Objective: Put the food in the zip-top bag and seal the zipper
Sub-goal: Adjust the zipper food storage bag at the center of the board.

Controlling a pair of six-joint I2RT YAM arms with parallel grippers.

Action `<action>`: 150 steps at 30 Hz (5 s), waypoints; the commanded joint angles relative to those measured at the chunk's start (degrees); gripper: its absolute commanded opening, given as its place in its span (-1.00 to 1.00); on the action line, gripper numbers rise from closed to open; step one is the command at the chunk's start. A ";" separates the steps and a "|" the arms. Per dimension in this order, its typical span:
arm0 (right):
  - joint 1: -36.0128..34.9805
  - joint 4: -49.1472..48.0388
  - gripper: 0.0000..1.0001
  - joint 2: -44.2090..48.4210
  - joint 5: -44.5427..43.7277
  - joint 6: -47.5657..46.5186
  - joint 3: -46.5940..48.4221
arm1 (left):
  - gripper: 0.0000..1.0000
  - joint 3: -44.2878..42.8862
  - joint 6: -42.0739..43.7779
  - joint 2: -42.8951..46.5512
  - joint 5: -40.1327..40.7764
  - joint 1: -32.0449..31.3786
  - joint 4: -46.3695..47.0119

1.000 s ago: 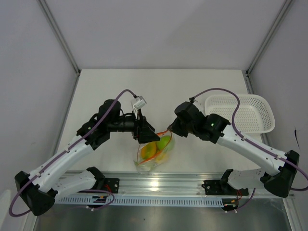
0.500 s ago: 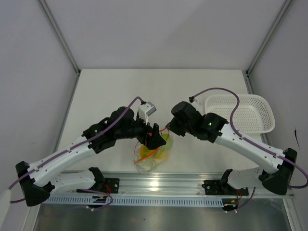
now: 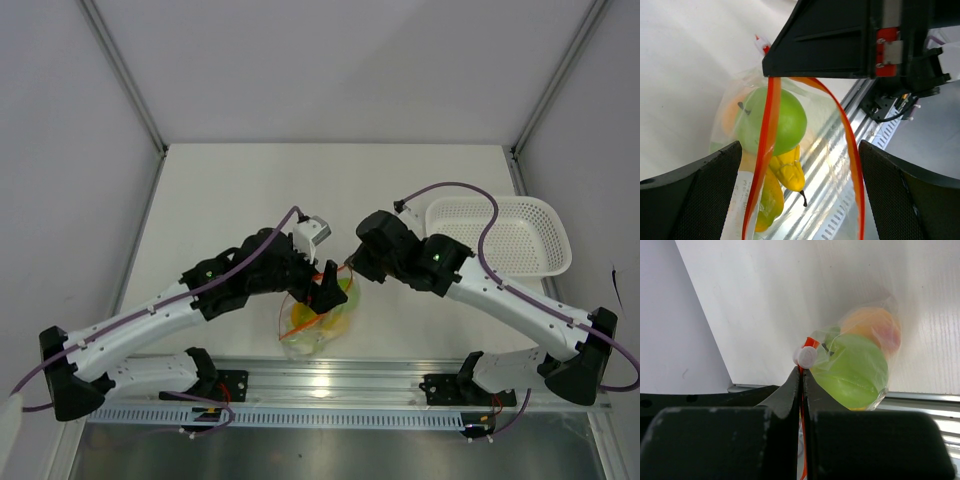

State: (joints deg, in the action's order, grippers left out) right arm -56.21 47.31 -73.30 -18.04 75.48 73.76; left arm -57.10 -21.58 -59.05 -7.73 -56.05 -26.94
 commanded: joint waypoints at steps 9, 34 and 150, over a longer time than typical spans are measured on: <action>-0.40 0.50 -1.00 0.44 -3.84 2.39 1.39 | 0.98 -2.84 -2.23 -2.12 6.94 -4.06 -1.19; 8.82 -2.02 0.70 2.09 7.27 -35.71 4.74 | -0.99 1.64 1.45 0.59 -2.37 -0.73 0.13; 4.00 -23.67 -1.00 14.32 46.97 -62.65 -10.92 | 0.99 10.26 9.89 9.92 -19.43 4.81 18.94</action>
State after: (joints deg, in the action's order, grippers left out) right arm -51.81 24.97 -59.24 29.34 11.33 60.03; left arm -45.82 -13.82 -49.10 -29.43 -50.30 -10.96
